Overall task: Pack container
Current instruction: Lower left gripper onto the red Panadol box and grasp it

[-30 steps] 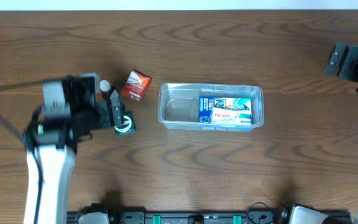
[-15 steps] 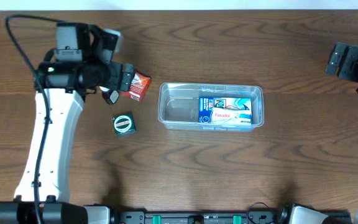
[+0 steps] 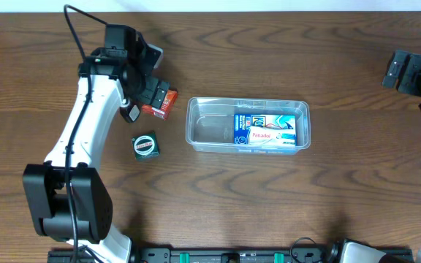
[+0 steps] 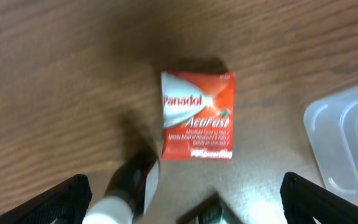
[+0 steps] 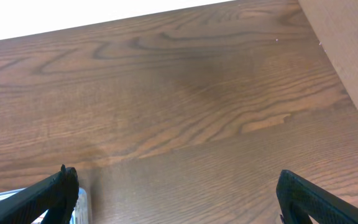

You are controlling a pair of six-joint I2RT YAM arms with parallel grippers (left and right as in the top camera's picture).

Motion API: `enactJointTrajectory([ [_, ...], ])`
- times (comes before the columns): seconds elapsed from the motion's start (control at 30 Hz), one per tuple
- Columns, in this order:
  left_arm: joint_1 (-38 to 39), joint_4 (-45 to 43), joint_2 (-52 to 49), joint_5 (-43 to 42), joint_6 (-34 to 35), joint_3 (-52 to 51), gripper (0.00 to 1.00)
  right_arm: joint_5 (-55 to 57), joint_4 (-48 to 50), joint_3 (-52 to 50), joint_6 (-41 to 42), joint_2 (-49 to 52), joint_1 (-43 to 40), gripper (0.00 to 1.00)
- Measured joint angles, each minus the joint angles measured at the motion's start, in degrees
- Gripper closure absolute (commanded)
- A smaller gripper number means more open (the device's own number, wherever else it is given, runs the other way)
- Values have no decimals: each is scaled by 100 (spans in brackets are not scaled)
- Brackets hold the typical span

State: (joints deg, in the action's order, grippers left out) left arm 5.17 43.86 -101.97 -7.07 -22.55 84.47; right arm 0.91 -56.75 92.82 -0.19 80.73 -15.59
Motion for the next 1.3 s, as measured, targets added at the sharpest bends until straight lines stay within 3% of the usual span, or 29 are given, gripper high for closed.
enactJointTrajectory([
  [0.63, 358, -168, -745, 0, 9, 0, 2, 0, 0, 0, 0, 0, 0, 1],
  [0.97, 356, -431, -750, -2, 584, 0, 2, 0, 0, 0, 0, 0, 0, 1],
  [1.3, 337, -476, -1228, -2, 730, 0, 1, 0, 0, 0, 0, 0, 0, 1],
])
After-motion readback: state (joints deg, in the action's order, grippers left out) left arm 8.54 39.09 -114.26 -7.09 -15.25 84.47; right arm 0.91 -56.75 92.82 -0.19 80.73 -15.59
